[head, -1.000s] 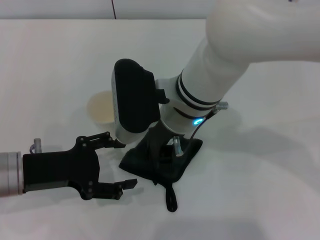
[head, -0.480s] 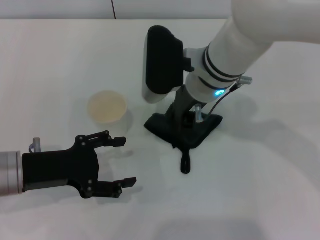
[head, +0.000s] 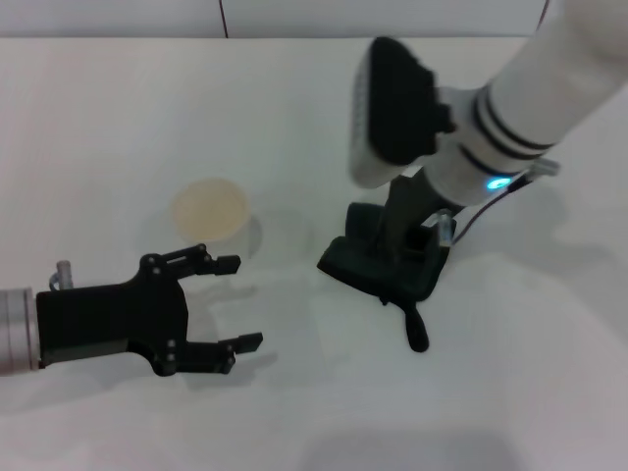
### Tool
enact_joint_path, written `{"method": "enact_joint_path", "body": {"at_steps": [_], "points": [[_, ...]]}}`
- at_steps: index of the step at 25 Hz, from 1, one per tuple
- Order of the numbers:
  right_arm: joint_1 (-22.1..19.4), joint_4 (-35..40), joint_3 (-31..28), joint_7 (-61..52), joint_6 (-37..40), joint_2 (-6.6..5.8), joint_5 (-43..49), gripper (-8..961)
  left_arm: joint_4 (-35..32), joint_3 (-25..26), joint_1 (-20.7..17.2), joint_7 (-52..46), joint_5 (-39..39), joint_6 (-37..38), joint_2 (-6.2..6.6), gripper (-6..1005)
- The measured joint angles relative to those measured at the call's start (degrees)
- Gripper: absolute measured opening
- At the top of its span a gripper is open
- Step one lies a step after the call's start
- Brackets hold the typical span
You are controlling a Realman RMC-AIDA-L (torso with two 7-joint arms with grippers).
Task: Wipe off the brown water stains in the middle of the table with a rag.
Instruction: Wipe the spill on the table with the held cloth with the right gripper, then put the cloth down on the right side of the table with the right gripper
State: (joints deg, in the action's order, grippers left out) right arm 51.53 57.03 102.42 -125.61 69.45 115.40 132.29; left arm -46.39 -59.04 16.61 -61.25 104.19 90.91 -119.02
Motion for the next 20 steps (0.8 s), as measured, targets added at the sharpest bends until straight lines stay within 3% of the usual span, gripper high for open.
{"method": "enact_joint_path", "body": {"at_steps": [1,5,6,14,20], "points": [[-3.1,2.9,-3.6,1.9,2.5,-0.01,0.2,30,0.0,0.2,0.0,0.0,-0.1,0.0,0.02,888],[-6.4,5.3,-8.0,3.9,5.6,-0.12,1.1,30,0.7,1.7,0.1,0.1,-0.2,-0.1,0.04,888],[-8.6,5.8,-11.7,5.6,7.7,-0.15,2.5,30,1.2,1.8,0.2,0.1,-0.2,-0.1,0.04,887],[-14.4,5.8,-18.4,10.9,10.6,-0.31,3.0,30,2.2,2.0,1.3,-0.1,-0.3,-1.1,0.11,887],[-16.4,6.4,-22.9,15.6,13.4,-0.14,0.1,29,2.7,2.0,1.8,-0.1,-0.6,-1.8,0.03,887]]}}
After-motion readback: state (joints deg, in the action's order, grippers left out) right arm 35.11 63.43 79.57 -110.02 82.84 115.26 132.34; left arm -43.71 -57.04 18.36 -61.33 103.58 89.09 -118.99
